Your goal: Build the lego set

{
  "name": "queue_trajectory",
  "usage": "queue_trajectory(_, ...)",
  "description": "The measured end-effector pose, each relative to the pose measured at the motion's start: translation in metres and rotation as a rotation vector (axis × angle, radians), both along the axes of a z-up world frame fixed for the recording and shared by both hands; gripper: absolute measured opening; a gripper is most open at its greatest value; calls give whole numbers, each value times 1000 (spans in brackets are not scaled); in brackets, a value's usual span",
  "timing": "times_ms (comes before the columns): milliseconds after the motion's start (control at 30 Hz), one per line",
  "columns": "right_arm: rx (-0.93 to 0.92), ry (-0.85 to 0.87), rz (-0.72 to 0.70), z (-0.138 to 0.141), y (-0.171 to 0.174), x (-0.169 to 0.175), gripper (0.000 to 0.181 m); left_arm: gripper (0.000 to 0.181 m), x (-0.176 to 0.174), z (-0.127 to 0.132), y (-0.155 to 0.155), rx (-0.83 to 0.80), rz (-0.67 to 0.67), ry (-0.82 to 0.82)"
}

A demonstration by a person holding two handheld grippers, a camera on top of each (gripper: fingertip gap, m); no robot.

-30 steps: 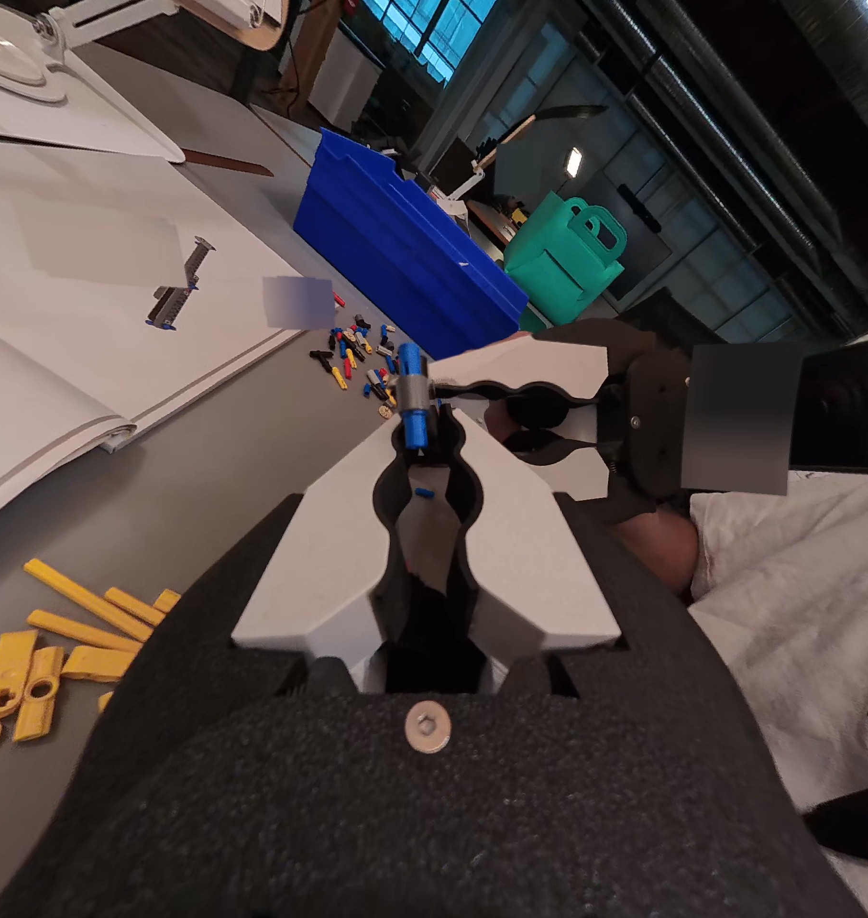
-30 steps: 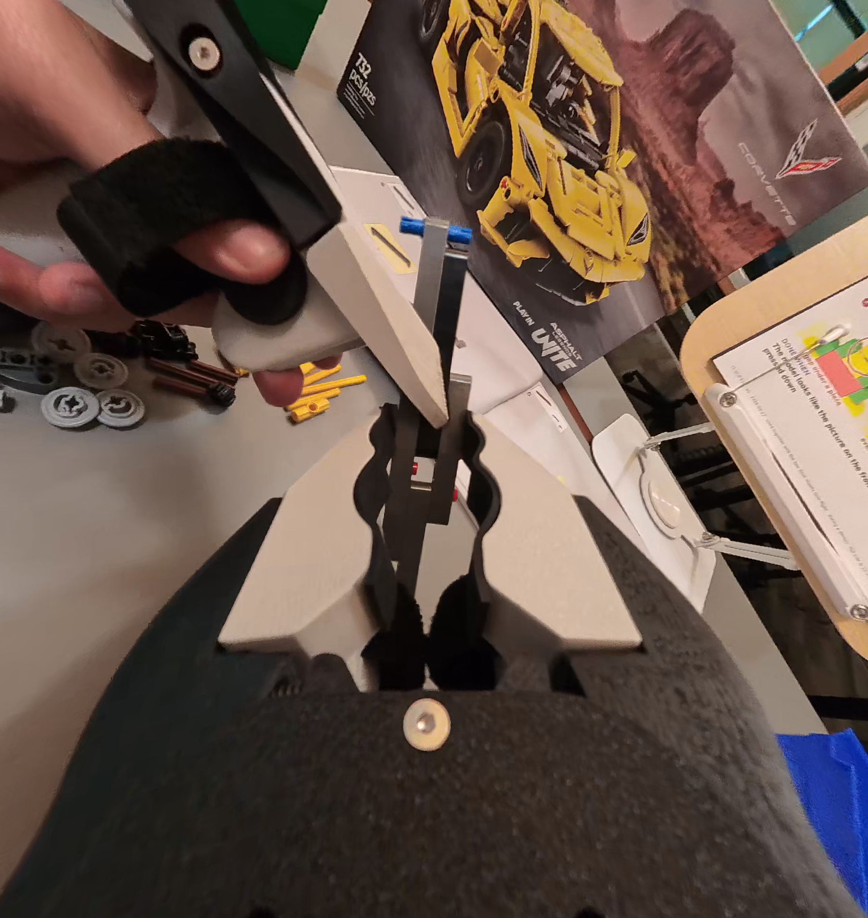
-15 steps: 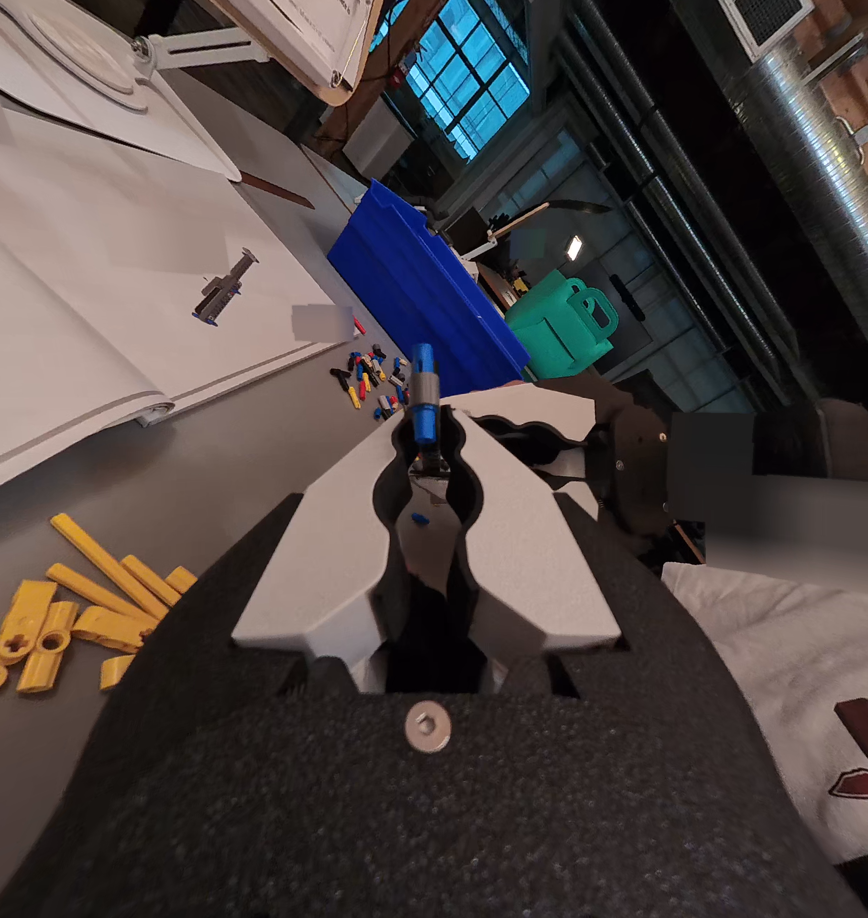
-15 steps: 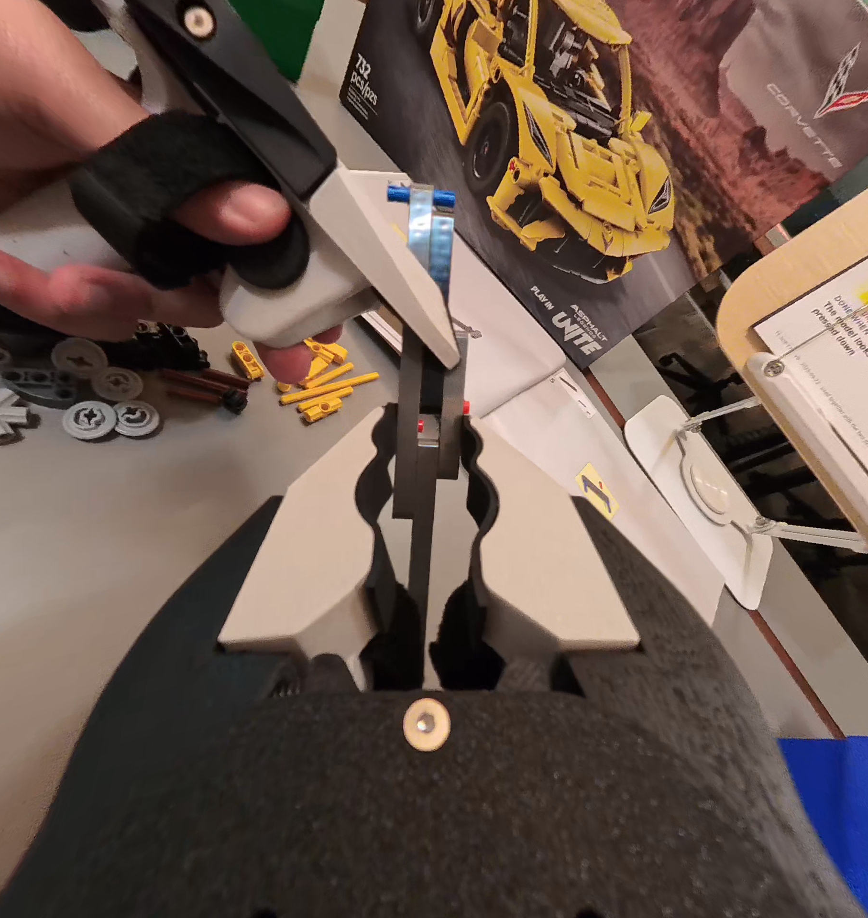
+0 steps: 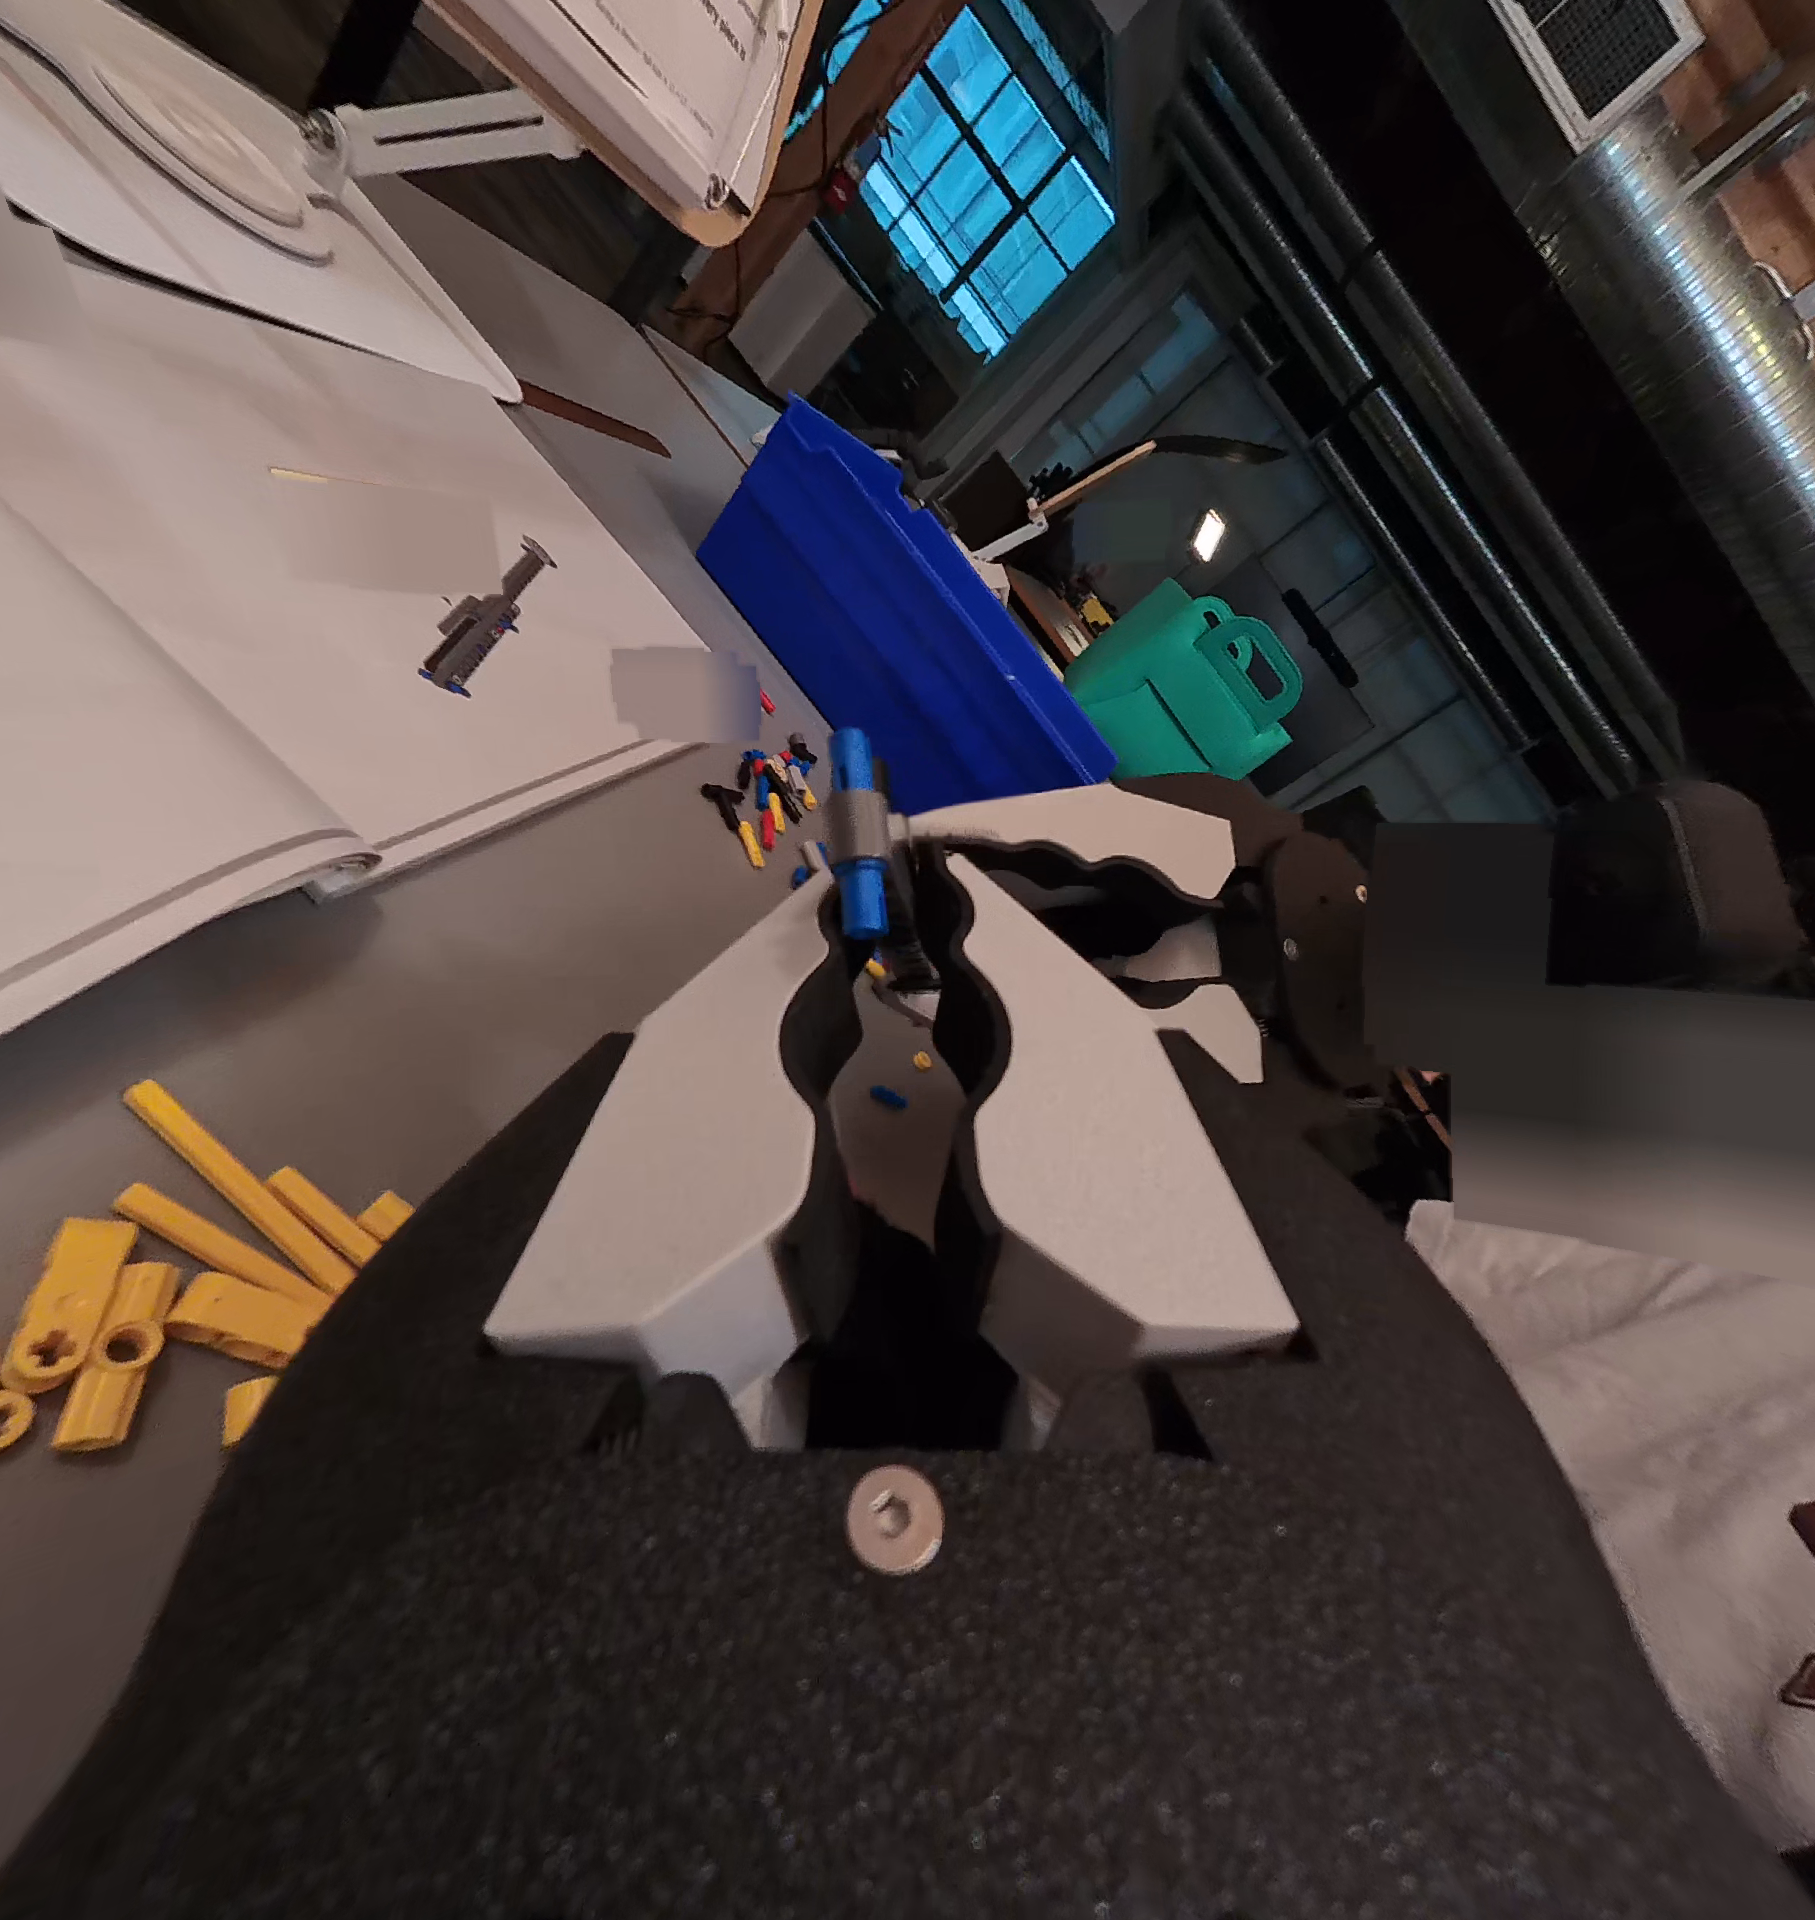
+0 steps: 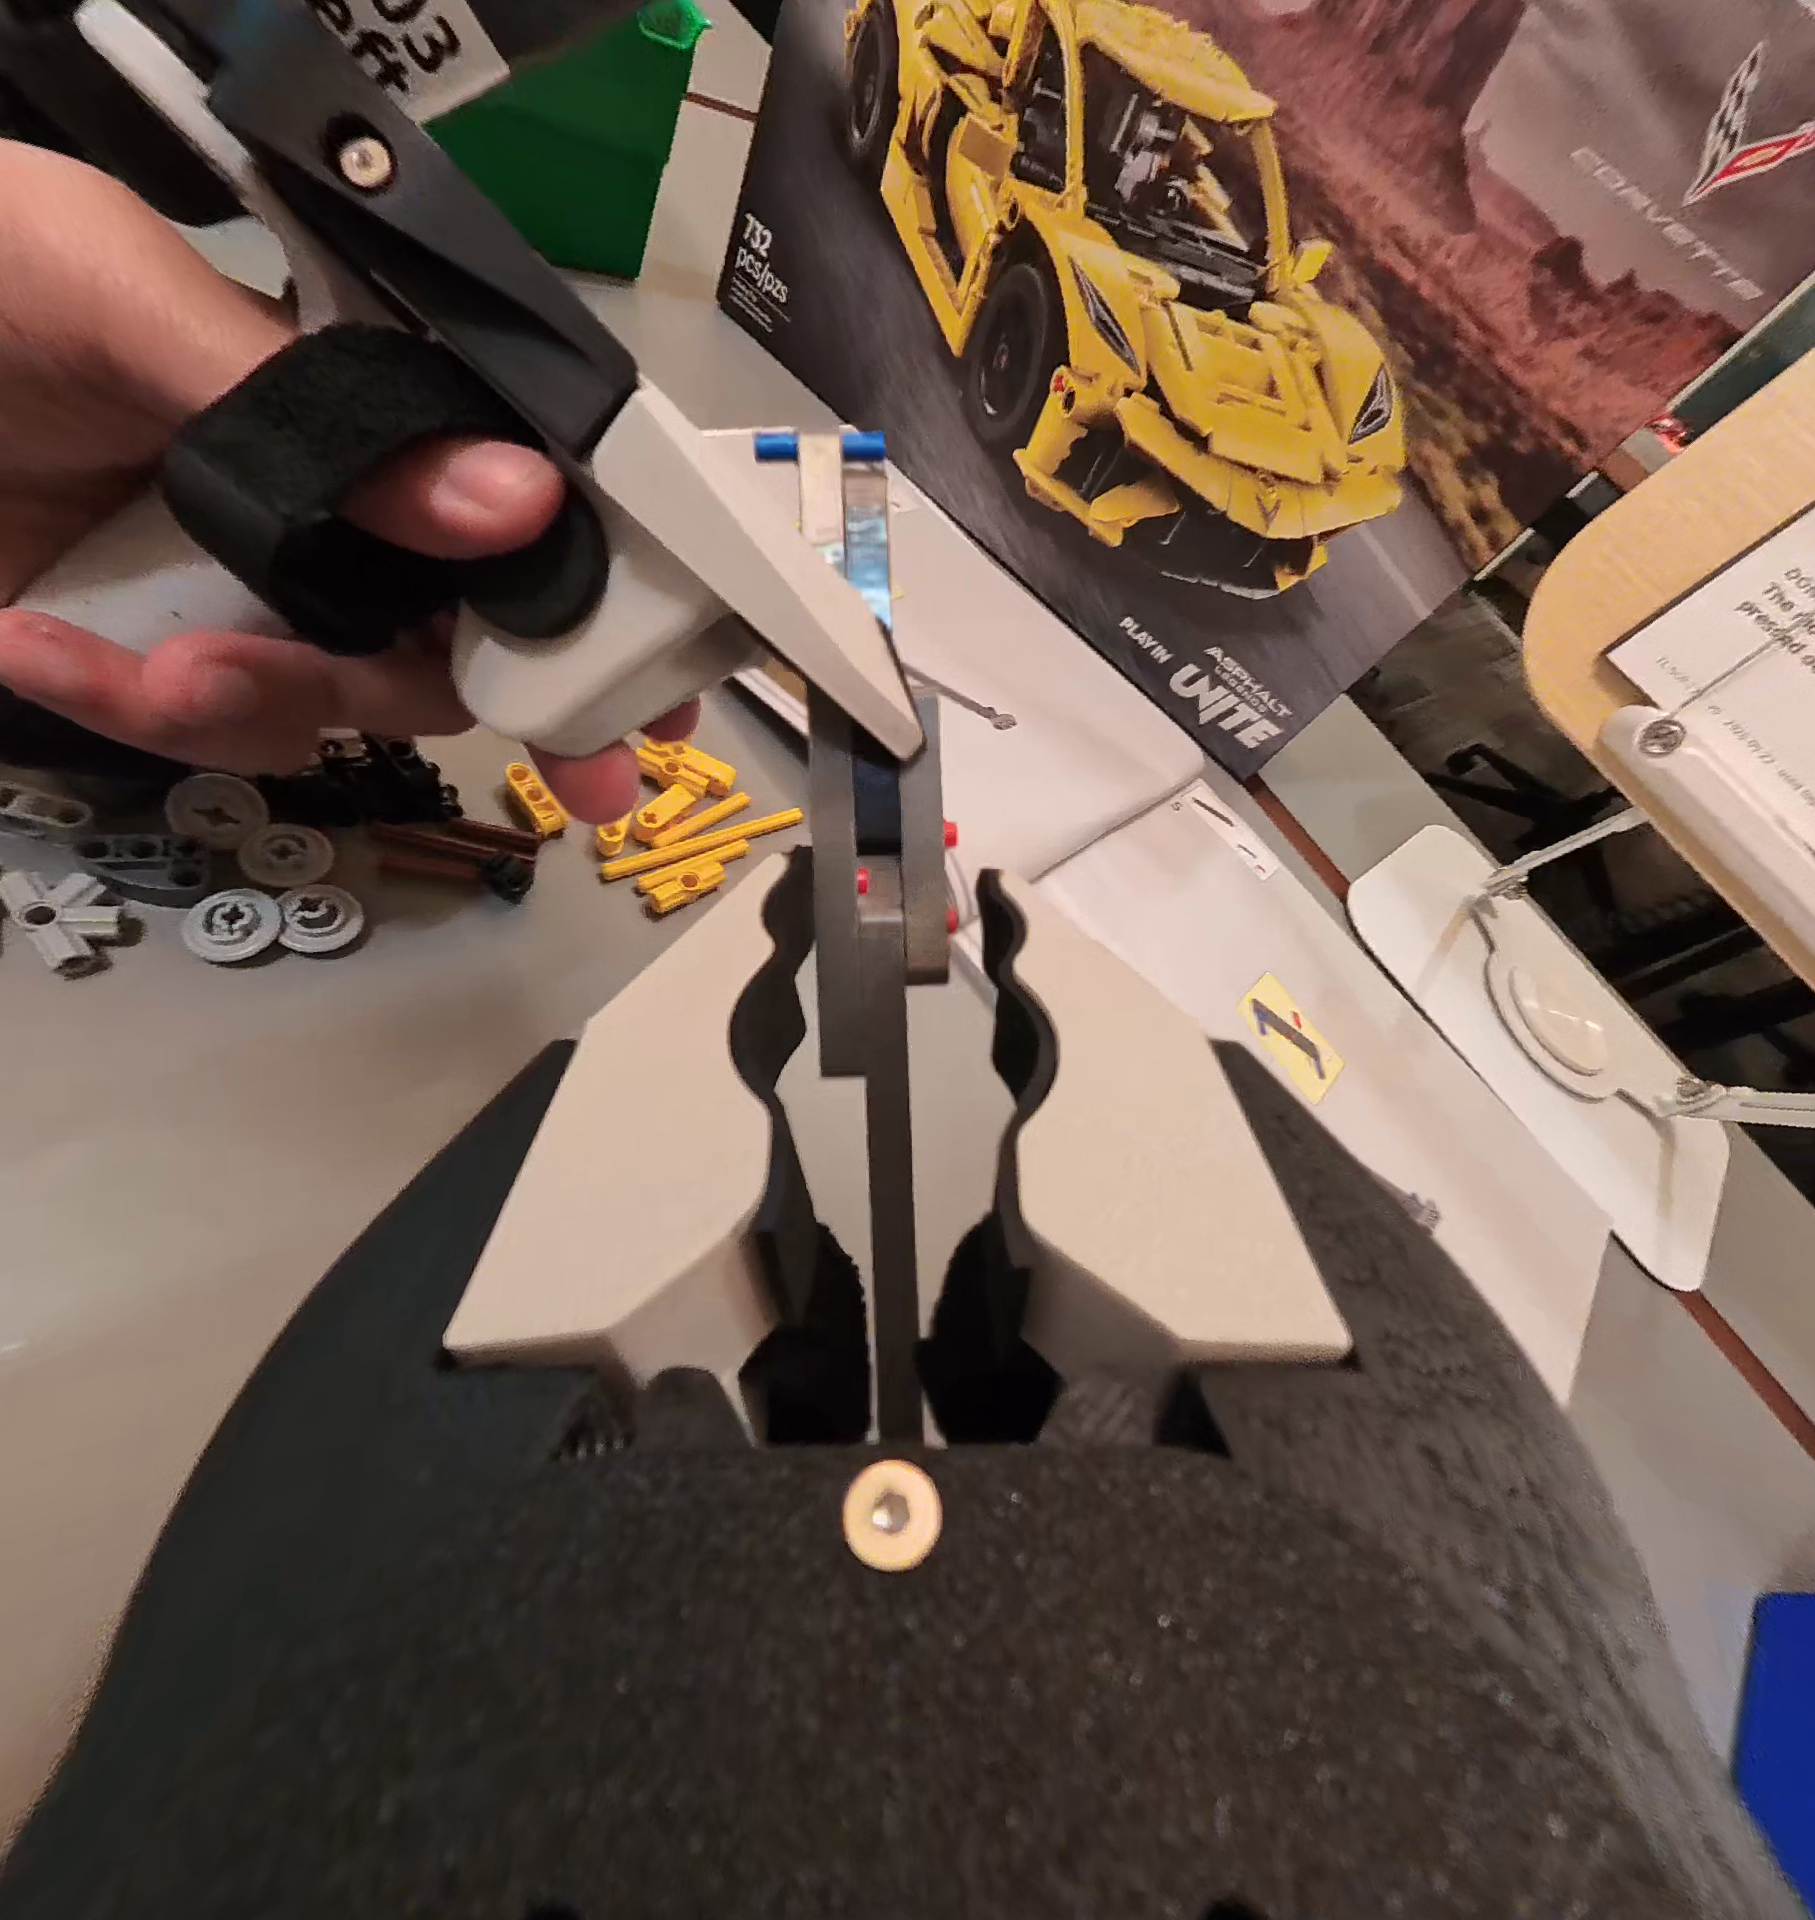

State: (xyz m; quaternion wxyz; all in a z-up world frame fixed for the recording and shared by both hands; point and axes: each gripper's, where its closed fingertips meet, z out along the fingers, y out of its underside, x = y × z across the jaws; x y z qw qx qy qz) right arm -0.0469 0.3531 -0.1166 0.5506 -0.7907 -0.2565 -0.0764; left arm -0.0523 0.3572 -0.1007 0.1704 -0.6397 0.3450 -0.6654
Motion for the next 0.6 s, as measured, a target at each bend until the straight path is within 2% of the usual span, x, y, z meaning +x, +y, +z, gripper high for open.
queue_trajectory(100,1,22,-1,2,-1,1,31,6,-1,2,4,16,16,-6)
queue_trajectory(300,30,35,-7,7,-2,3,25,6,-4,0,16,-70,50,-18)
queue_trajectory(433,62,140,-26,21,-4,14,22,6,-10,3,34,-101,115,-44)
queue_trajectory(600,29,208,-39,17,-3,20,22,6,-16,12,46,-155,185,-103)
